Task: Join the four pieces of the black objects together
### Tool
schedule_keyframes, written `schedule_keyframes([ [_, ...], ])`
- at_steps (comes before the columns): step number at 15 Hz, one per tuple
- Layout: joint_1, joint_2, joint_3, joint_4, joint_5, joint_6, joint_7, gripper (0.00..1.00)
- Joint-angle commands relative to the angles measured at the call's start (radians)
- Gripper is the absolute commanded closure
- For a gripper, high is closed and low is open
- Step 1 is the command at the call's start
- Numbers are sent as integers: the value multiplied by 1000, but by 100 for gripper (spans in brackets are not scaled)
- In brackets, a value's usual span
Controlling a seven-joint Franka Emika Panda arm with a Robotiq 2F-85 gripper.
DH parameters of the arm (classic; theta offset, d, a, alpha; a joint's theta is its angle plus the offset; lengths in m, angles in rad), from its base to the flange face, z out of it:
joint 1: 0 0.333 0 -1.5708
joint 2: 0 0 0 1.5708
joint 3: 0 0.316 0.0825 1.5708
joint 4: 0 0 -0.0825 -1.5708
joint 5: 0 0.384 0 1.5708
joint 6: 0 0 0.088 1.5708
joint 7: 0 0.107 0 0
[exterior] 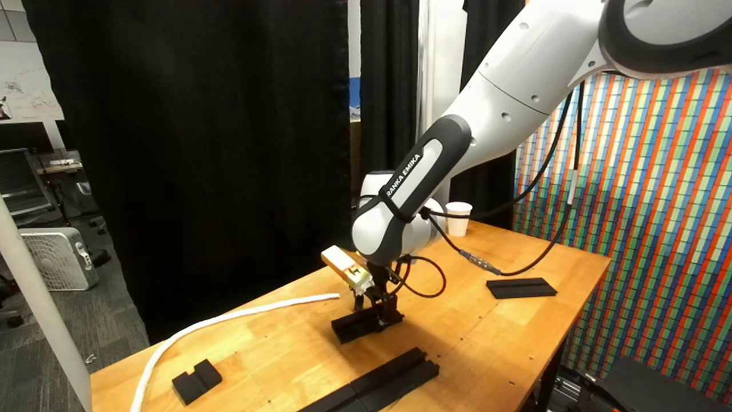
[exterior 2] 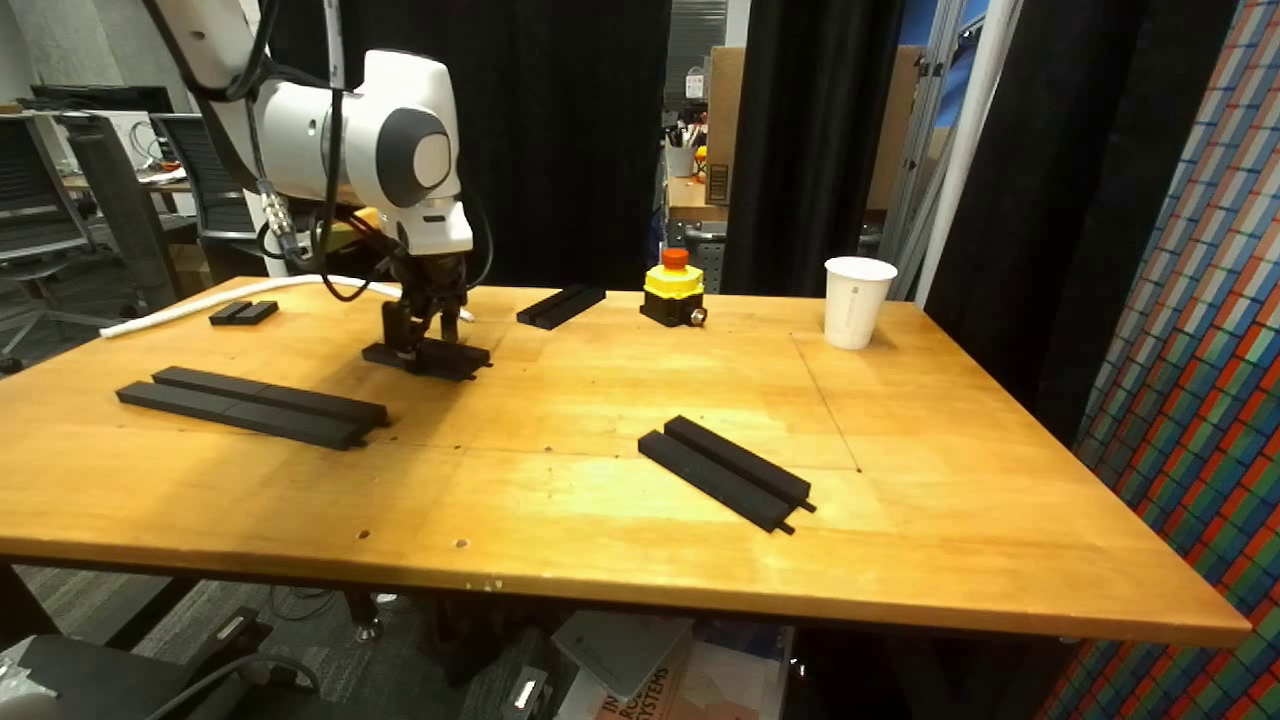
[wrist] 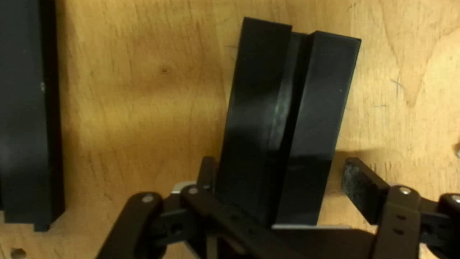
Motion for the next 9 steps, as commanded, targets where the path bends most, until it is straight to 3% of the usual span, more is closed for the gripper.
schedule_keyframes([
  [1, 6, 20, -7, 22, 14, 18, 3, 42],
  [3, 4, 14, -5, 20, 20, 20, 0, 52],
  [9, -20, -91, -3, -106, 31, 42, -46, 53],
])
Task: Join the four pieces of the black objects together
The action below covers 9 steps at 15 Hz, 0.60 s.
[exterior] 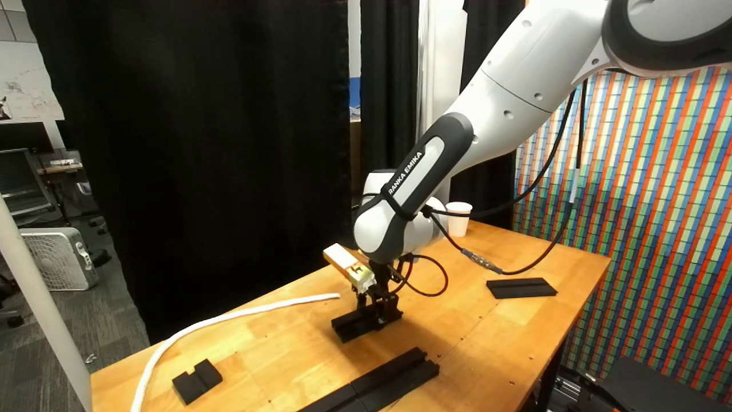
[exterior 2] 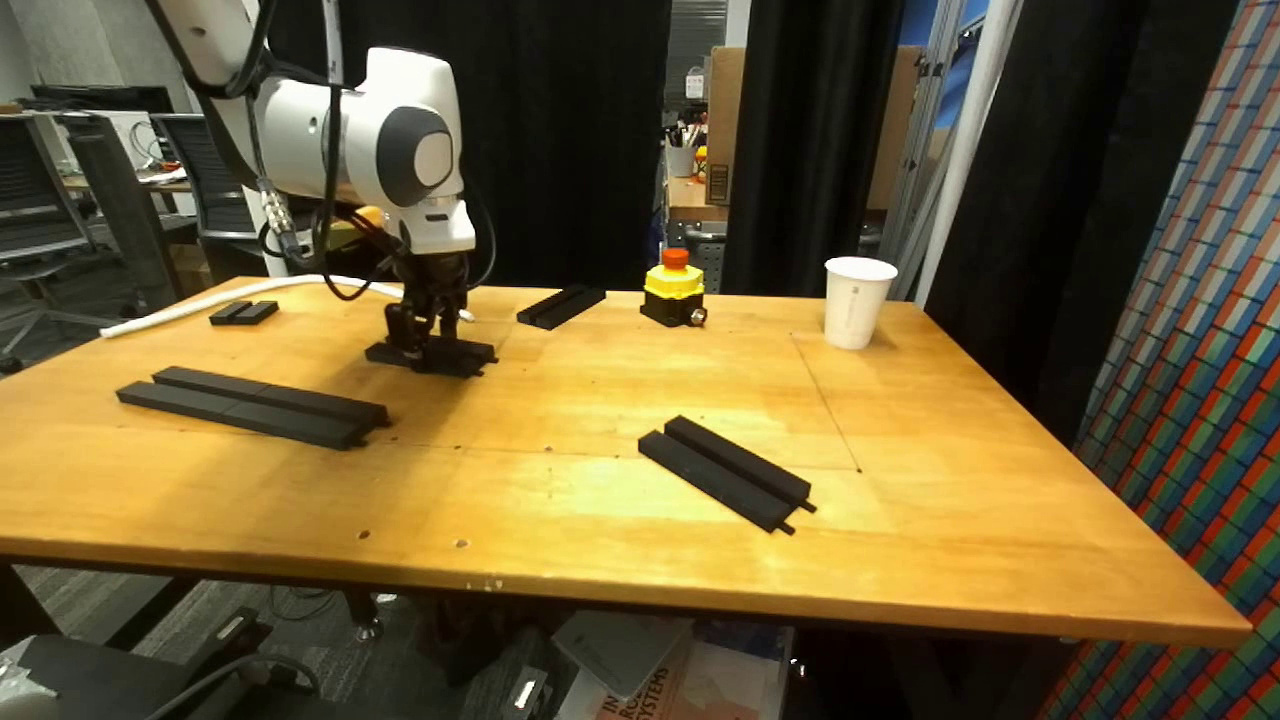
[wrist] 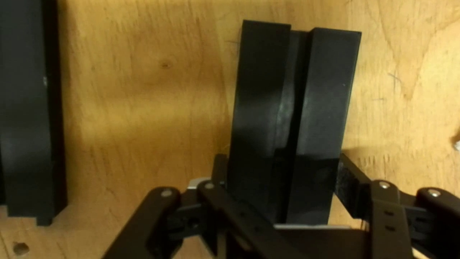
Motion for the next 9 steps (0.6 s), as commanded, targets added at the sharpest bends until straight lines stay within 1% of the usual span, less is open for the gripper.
schedule_keyframes([
  [1, -21, -106, -5, -130, 22, 46, -40, 53],
  [9, -97, -299, -43, -380, 12, 84, -88, 53],
])
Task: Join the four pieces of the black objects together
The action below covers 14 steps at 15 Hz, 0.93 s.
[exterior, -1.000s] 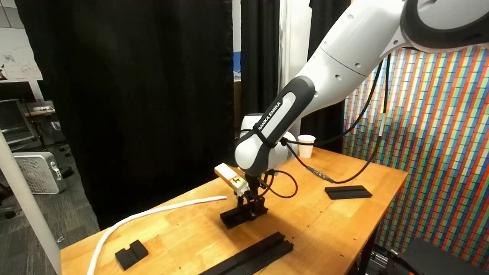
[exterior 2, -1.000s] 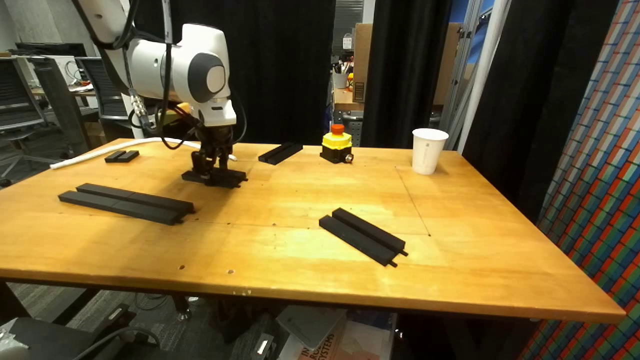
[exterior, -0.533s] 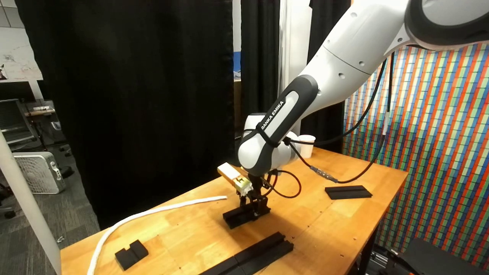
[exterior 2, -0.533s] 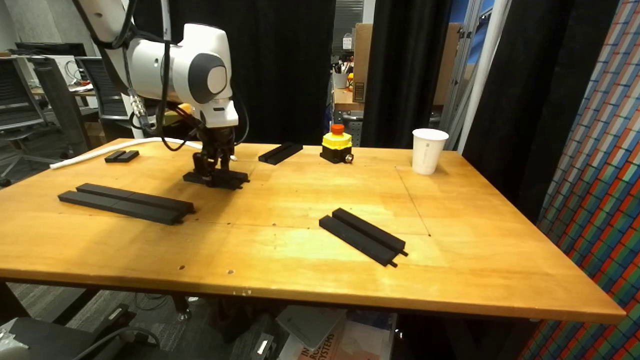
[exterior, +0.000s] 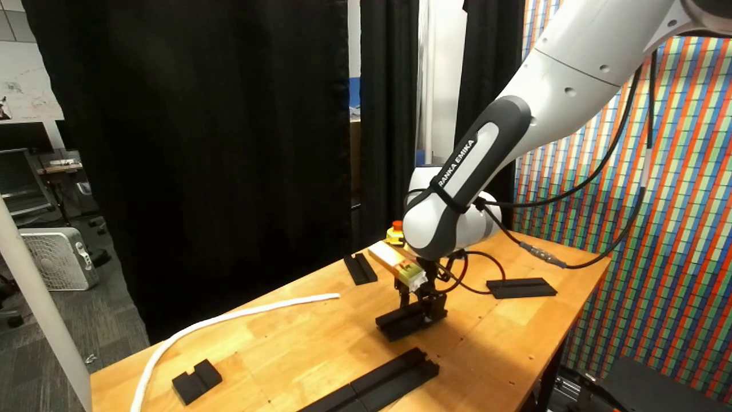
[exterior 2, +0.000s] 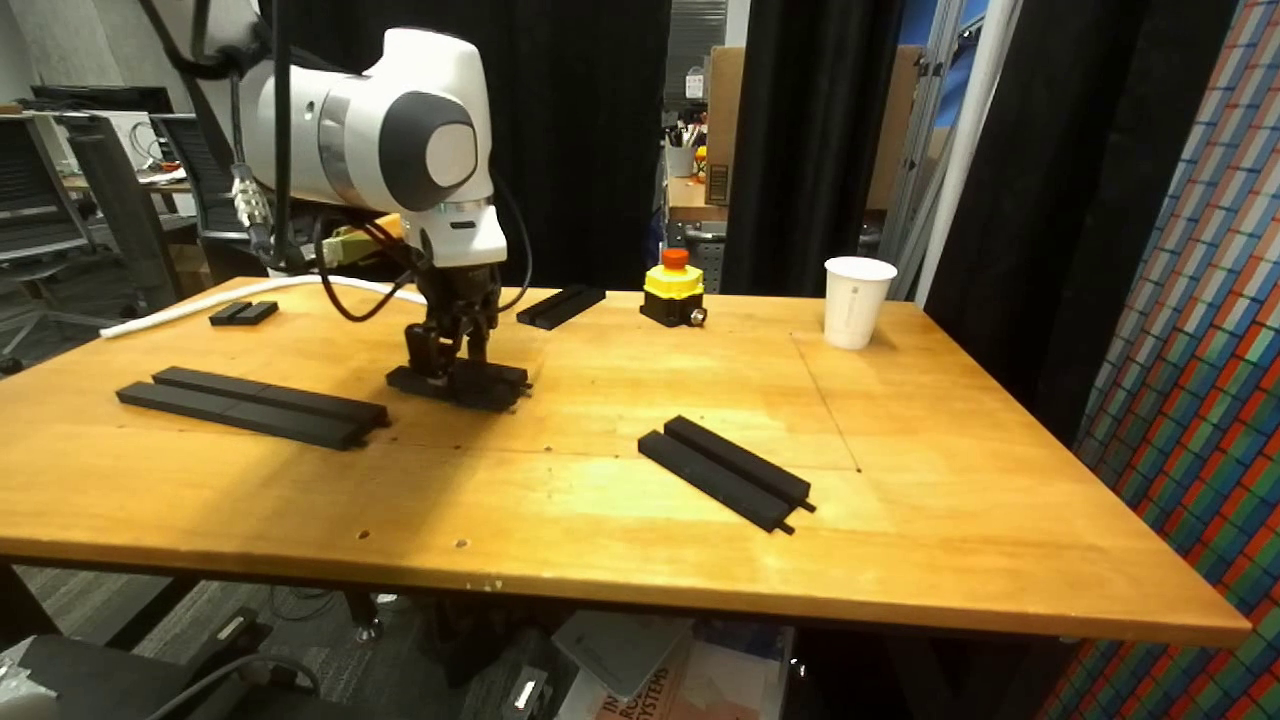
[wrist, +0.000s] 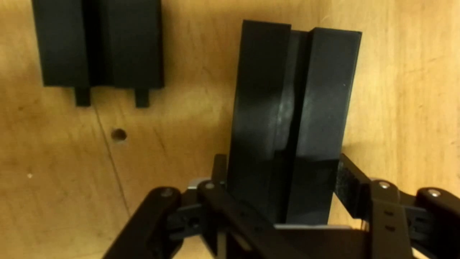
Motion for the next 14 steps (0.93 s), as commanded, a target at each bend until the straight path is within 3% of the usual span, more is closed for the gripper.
schedule_keyframes([
  [1, -32, -130, -18, -132, 10, 31, -36, 53],
  [9, -83, -236, -14, -267, 39, 17, -63, 53],
  [14, -80, -268, 1, -301, 124, -1, -133, 53],
])
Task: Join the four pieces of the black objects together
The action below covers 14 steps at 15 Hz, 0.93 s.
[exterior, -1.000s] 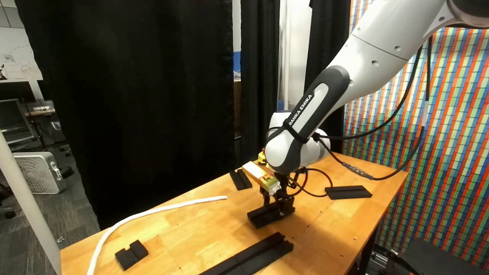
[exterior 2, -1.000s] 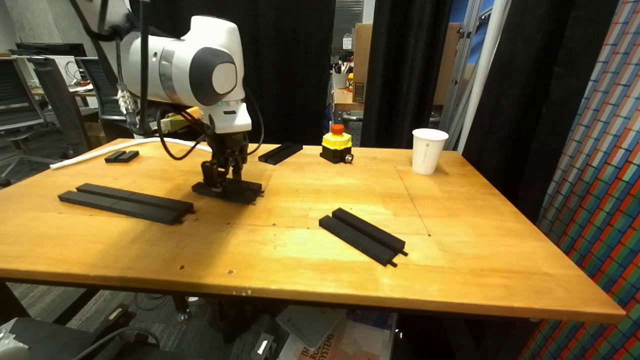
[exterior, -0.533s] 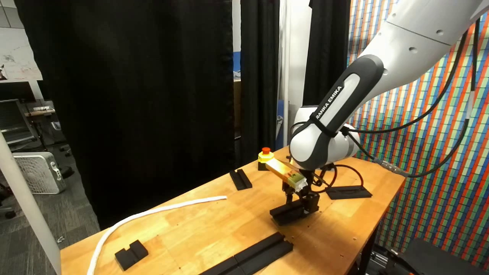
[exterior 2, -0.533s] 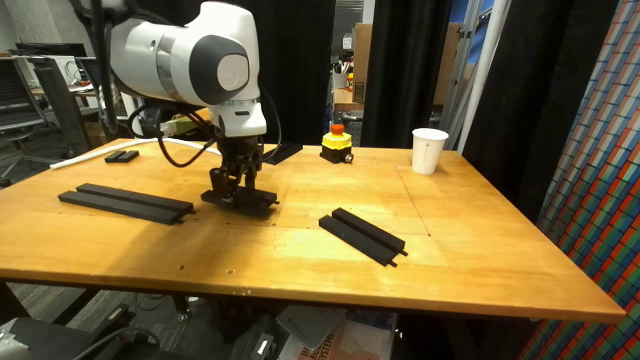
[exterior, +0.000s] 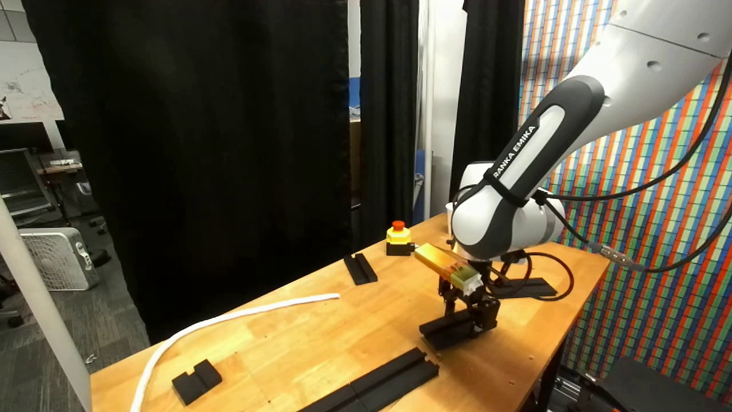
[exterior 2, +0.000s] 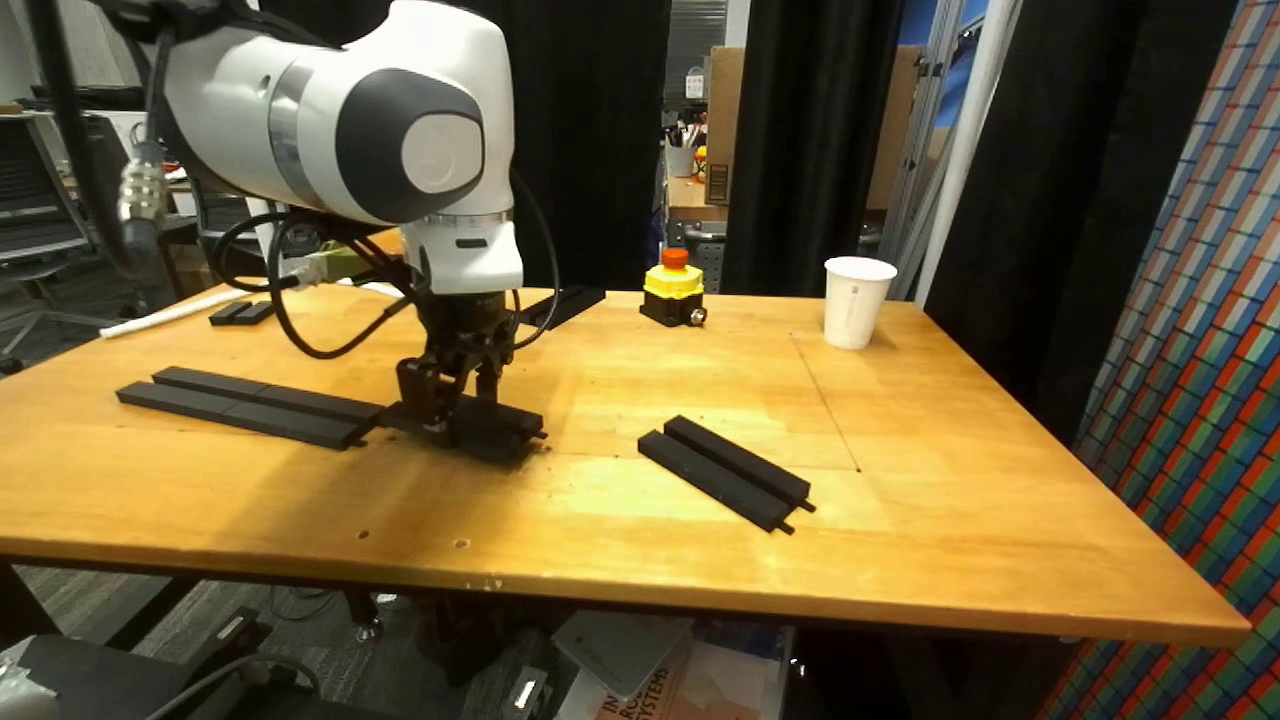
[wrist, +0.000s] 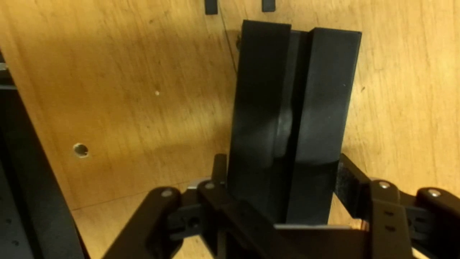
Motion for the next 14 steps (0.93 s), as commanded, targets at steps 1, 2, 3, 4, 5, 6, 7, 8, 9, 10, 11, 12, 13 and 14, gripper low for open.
schedule_keyframes([
  [1, -6, -61, 18, -39, 62, -11, -60, 53],
  [2, -4, -61, 22, -39, 72, -19, -72, 53],
  [3, -4, -61, 24, -40, 75, -26, -79, 53],
  [4, -2, -59, 27, -39, 76, -29, -83, 53],
  [5, -1, -55, 31, -39, 80, -29, -90, 53],
  [6, 1, -47, 34, -36, 85, -29, -99, 53],
  [7, 2, -43, 38, -34, 93, -31, -111, 53],
  [8, 3, -36, 42, -30, 96, -32, -119, 53],
  [9, 4, -33, 45, -29, 101, -28, -125, 53],
  [10, 4, -26, 48, -26, 99, -22, -129, 53],
  [11, 4, -23, 51, -23, 99, -25, -131, 53],
  [12, 4, -16, 53, -19, 97, -22, -134, 53],
  [13, 4, -12, 54, -17, 94, -18, -134, 53],
  [14, 5, -6, 56, -16, 94, -15, -136, 53],
])
